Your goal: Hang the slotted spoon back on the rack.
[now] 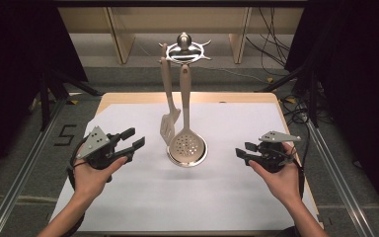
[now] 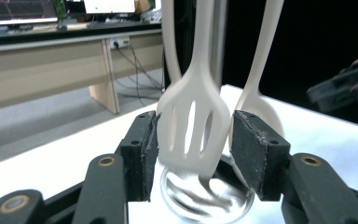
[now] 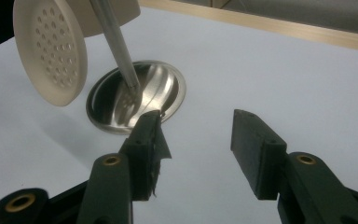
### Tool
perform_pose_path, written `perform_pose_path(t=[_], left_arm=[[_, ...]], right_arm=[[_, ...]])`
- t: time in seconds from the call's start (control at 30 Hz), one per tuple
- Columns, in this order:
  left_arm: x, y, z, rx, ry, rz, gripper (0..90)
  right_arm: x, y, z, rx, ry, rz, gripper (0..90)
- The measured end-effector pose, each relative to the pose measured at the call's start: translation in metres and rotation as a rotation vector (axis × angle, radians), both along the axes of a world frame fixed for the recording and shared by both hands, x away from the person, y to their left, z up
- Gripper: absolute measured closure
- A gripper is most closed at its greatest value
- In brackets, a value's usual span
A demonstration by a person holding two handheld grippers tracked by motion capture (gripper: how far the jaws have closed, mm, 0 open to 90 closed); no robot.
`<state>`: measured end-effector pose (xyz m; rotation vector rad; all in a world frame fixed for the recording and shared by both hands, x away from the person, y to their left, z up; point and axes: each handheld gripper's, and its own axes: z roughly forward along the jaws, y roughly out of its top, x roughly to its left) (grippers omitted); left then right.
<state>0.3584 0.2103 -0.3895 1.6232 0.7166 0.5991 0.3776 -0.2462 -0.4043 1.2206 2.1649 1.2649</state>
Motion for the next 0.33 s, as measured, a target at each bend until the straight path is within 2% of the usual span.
perform_pose_path(t=[0.07,0.1,0.17,0.2,0.23,0.27,0.3,0.33], left_arm=[[0.0,0.003,-0.006,0.006,0.008,0.008,49.6],[0.0,0.005,-0.009,0.007,0.016,0.011,49.5],[0.001,0.008,-0.014,0.007,0.021,0.021,49.2],[0.001,0.01,-0.017,0.016,0.029,0.031,48.8],[0.002,0.012,-0.019,0.015,0.035,0.038,48.3],[0.004,0.014,-0.022,0.02,0.038,0.045,47.8],[0.004,0.015,-0.026,0.02,0.057,0.064,47.2],[0.007,0.018,-0.029,0.03,0.07,0.081,46.3]], right_arm=[[0.0,-0.001,0.0,-0.004,0.018,0.012,53.1],[-0.002,0.001,0.0,0.019,0.039,-0.004,53.0],[-0.001,-0.001,-0.001,0.014,0.038,-0.001,52.7],[0.0,-0.003,-0.001,-0.005,0.015,0.001,52.5],[-0.002,-0.002,-0.002,0.021,0.042,-0.011,52.2],[-0.002,-0.002,-0.002,0.027,0.05,-0.01,51.9],[-0.001,-0.005,-0.003,0.007,0.043,-0.003,51.7],[-0.002,-0.004,-0.003,0.018,0.071,-0.017,51.3]])
